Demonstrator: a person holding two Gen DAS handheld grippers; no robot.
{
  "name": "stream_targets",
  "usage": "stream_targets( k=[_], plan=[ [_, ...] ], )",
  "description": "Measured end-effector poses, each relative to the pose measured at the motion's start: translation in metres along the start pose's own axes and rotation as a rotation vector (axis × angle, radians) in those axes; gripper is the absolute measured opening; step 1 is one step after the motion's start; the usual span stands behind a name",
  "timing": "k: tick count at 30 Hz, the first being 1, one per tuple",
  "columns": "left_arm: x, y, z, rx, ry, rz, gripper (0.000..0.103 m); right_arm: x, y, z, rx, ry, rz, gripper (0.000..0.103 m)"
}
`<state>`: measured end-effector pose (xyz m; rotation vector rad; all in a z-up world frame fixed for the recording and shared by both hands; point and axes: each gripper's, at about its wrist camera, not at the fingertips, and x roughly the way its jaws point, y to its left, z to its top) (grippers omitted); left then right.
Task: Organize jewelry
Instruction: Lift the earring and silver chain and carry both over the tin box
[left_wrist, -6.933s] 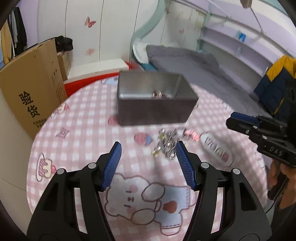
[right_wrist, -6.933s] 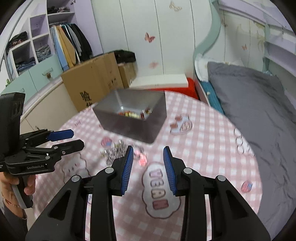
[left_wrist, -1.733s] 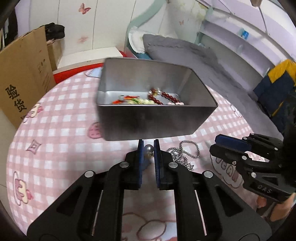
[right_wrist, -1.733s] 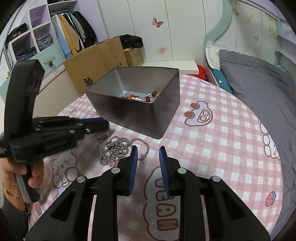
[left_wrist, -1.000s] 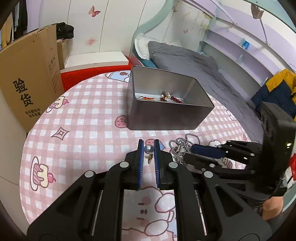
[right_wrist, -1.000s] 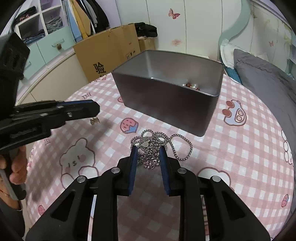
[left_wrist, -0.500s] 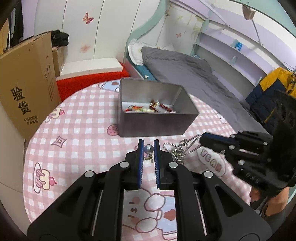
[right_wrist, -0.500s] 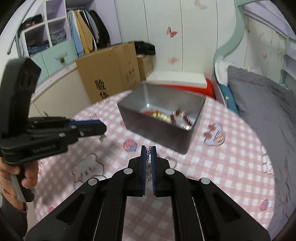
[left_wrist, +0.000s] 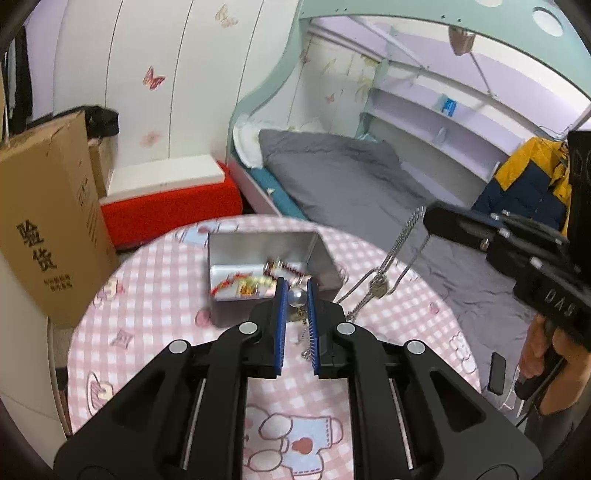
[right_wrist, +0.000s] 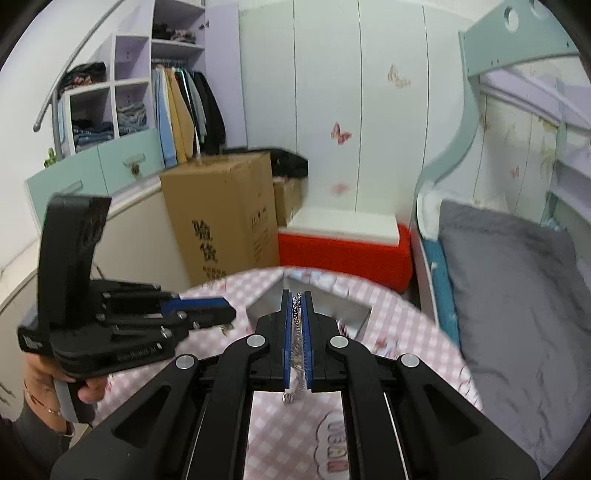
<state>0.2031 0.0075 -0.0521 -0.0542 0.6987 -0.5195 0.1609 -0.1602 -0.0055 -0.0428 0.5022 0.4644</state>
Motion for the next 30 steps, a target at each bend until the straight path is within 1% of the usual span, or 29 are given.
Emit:
stream_targets(
  k=[8,12,18,20,23,30],
  plan=[
    [-0.007,-0.006,0.035,0.03,-0.045,-0.02,0.011,-0.014,0.0,0.043,-0.06,-0.087,-0.025,0.003],
    [-0.002,-0.005,0.052,0.037,-0.051,-0.008,0.011,-0.01,-0.008,0.064,-0.078,-0.111,-0.043,0.003],
    [0.013,0.001,0.067,0.036,-0.048,0.029,0.011,0.005,-0.016,0.08,-0.084,-0.123,-0.048,0.003],
    [0.02,0.004,0.069,0.036,-0.041,0.048,0.011,0.013,-0.019,0.081,-0.081,-0.122,-0.042,0.003],
    [0.034,0.009,0.067,0.024,-0.023,0.052,0.011,0.025,-0.023,0.075,-0.07,-0.108,-0.026,0.003],
    [0.081,0.021,0.055,0.005,0.064,0.061,0.011,0.066,-0.034,0.044,-0.028,-0.018,0.016,0.003]
  ],
)
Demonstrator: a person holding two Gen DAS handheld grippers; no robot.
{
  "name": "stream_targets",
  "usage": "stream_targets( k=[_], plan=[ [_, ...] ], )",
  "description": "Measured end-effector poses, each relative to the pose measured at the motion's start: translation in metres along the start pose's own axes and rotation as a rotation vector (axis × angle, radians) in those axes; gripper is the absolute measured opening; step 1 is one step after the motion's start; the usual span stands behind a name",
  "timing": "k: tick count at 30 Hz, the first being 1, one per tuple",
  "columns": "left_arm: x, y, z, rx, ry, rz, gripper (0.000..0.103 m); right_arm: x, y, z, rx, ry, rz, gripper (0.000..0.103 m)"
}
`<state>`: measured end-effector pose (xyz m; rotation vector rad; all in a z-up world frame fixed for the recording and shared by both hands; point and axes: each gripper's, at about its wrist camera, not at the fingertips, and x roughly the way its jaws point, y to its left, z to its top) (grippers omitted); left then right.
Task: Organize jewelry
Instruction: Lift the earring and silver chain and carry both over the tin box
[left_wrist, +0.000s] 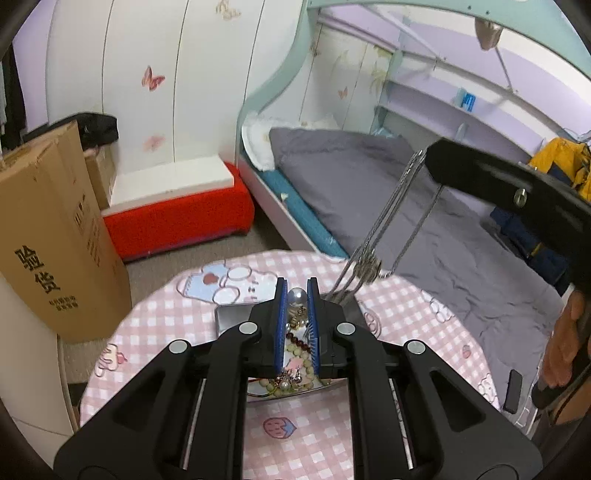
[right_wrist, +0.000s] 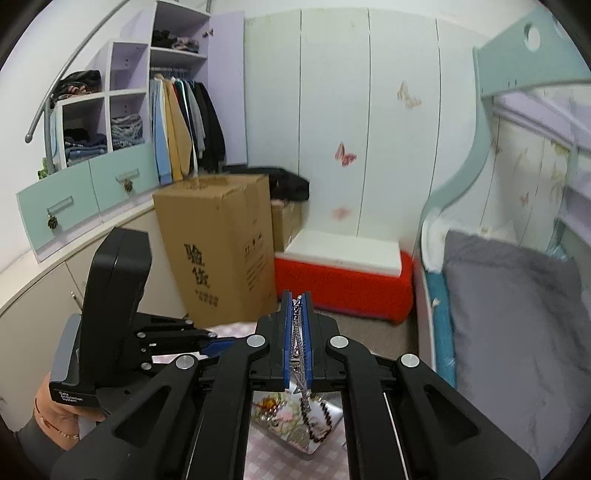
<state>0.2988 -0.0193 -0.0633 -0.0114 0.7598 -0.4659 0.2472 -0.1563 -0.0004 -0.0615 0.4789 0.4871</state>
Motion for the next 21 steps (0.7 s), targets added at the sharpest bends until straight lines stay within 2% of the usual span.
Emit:
stream_targets(
  k=[7,17,18,19,20,21],
  plan=[
    [0.034,0.01,-0.01,-0.022,0.079,0.007,0.011,0.026,-0.005,-0.022,0.041,0.067,0.019,0.003],
    [0.058,0.015,-0.022,-0.047,0.162,0.016,0.013,0.04,-0.011,-0.034,0.075,0.119,0.019,0.003],
    [0.059,0.015,-0.024,-0.046,0.168,0.017,0.022,0.041,-0.012,-0.034,0.077,0.122,0.019,0.003],
    [0.059,0.015,-0.024,-0.047,0.167,0.019,0.043,0.042,-0.012,-0.035,0.08,0.124,0.019,0.003],
    [0.058,0.015,-0.025,-0.049,0.159,0.022,0.058,0.043,-0.013,-0.035,0.081,0.127,0.018,0.003],
    [0.056,0.015,-0.025,-0.051,0.14,0.028,0.065,0.043,-0.014,-0.036,0.082,0.129,0.017,0.003]
  ],
)
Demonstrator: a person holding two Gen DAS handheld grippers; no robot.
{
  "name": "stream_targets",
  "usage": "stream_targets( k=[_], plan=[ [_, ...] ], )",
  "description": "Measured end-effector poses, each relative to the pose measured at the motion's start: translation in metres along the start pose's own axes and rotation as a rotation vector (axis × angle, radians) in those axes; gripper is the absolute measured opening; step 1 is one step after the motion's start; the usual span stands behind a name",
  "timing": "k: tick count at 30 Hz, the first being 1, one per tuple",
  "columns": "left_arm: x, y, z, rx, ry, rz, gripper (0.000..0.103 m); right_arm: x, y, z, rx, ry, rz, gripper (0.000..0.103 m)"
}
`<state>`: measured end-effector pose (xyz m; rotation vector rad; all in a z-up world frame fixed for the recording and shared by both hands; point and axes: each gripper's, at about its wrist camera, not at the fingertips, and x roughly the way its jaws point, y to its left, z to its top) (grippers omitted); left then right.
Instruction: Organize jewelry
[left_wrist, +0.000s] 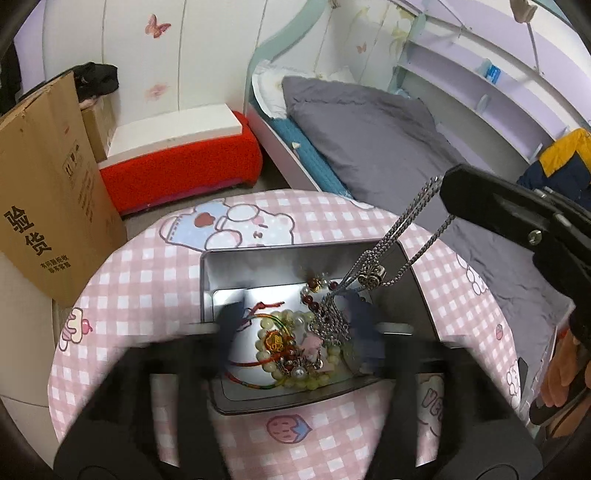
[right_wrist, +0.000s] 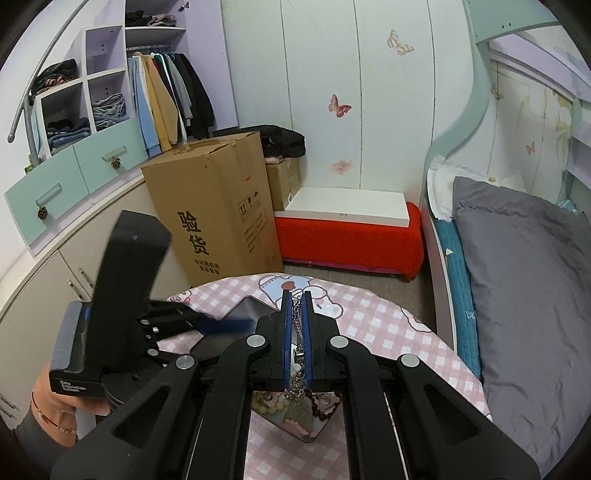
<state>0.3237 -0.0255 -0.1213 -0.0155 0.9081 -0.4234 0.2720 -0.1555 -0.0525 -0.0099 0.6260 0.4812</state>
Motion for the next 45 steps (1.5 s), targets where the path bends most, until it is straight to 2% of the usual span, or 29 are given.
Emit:
stream_targets(
  k=[3,9,11,14,19,29,35,37,38,40,45],
  plan=[
    [-0.004,0.002,0.0,0.001,-0.011,-0.013,0.065,0.002,-0.001,-0.001,0.004,0.005,0.0,0.003],
    [-0.012,0.003,-0.005,0.018,-0.025,0.053,0.065,0.008,0.0,-0.004,0.008,0.024,0.005,0.003],
    [-0.016,0.002,-0.008,0.02,-0.031,0.054,0.065,0.011,0.0,-0.007,0.01,0.031,0.004,0.003],
    [-0.024,0.001,-0.013,0.022,-0.055,0.092,0.068,0.016,0.0,-0.012,0.018,0.05,0.009,0.003],
    [-0.035,0.002,-0.016,0.016,-0.073,0.087,0.07,0.023,-0.001,-0.02,0.038,0.084,0.018,0.005],
    [-0.058,-0.003,-0.022,0.012,-0.103,0.107,0.073,0.003,0.004,-0.022,0.055,0.05,-0.004,0.008],
    [-0.096,-0.012,-0.03,0.001,-0.173,0.171,0.077,-0.037,0.017,-0.022,0.05,-0.021,-0.042,0.026],
    [-0.112,-0.015,-0.034,-0.003,-0.203,0.205,0.08,-0.053,0.023,-0.023,0.044,-0.051,-0.063,0.038],
    [-0.122,-0.017,-0.038,-0.004,-0.224,0.227,0.081,-0.06,0.026,-0.024,0.039,-0.067,-0.073,0.041],
    [-0.139,-0.024,-0.043,-0.006,-0.256,0.256,0.087,-0.079,0.035,-0.027,0.028,-0.1,-0.095,0.048],
    [-0.188,-0.039,-0.065,0.005,-0.344,0.319,0.092,-0.12,0.056,-0.039,0.008,-0.175,-0.139,0.063]
  ],
)
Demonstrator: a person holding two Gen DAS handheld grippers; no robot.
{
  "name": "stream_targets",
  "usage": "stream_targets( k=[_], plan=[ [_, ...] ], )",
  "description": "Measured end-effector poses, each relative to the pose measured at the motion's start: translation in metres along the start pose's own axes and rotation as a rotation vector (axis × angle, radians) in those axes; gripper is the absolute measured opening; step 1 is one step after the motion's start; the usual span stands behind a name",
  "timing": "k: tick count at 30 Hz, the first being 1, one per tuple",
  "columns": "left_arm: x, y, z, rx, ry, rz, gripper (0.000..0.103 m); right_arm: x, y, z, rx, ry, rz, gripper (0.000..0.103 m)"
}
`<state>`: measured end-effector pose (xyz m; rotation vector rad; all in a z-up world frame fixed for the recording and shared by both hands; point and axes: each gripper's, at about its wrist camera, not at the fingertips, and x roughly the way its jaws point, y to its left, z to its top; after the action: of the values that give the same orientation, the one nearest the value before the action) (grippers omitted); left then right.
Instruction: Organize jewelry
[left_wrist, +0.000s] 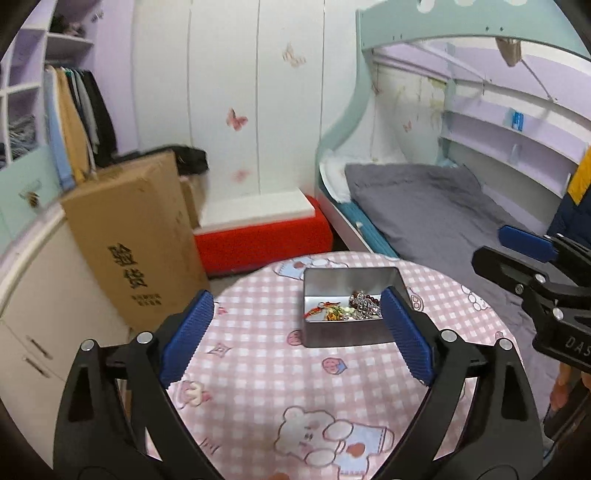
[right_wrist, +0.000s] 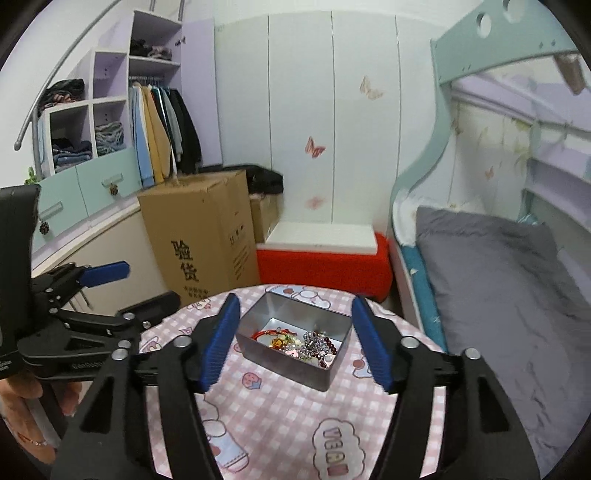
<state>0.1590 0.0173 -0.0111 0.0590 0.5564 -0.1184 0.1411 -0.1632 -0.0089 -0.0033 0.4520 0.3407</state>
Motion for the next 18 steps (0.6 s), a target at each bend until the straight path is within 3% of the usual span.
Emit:
stream_targets(
  k=[10,18],
  plan=[
    [-0.1,-0.002,-0.016,-0.025,-0.171,0.022,0.096,-0.069,0.033,-0.016,-0.027,-0.117,-0.027,0.079],
    [-0.147,-0.012,-0.026,-0.019,-0.261,0.037,0.096,-0.107,0.049,-0.024,-0.041,-0.182,-0.013,0.084]
  ],
)
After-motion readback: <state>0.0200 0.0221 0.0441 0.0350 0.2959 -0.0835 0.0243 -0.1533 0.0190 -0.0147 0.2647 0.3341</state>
